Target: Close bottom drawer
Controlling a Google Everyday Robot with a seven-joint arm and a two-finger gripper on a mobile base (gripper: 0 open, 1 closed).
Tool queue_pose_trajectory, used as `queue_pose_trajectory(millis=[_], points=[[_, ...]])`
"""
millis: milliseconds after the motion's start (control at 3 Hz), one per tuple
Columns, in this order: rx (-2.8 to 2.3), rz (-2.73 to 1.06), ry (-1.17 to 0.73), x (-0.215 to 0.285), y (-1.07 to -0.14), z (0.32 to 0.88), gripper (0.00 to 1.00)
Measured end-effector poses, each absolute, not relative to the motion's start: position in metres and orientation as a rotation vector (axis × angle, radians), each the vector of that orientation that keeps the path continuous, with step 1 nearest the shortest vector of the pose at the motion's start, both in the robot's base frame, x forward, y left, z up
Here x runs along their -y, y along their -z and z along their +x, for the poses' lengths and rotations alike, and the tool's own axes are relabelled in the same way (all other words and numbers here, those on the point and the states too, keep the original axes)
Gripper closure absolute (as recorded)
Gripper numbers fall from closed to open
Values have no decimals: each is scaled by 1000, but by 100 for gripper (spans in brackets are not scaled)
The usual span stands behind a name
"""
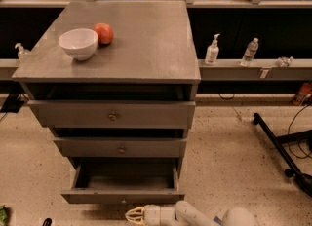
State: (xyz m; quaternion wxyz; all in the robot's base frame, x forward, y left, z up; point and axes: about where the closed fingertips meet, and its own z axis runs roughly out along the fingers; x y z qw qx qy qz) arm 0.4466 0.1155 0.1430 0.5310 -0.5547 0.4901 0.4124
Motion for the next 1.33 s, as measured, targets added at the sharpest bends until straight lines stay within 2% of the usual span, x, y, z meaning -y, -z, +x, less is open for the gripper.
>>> queue_pose_trajectory(millis=[667,1333], points=[[-1146,-1341,-936,-114,-137,484,100],[-1086,-1395,-859,-122,-157,574,100]])
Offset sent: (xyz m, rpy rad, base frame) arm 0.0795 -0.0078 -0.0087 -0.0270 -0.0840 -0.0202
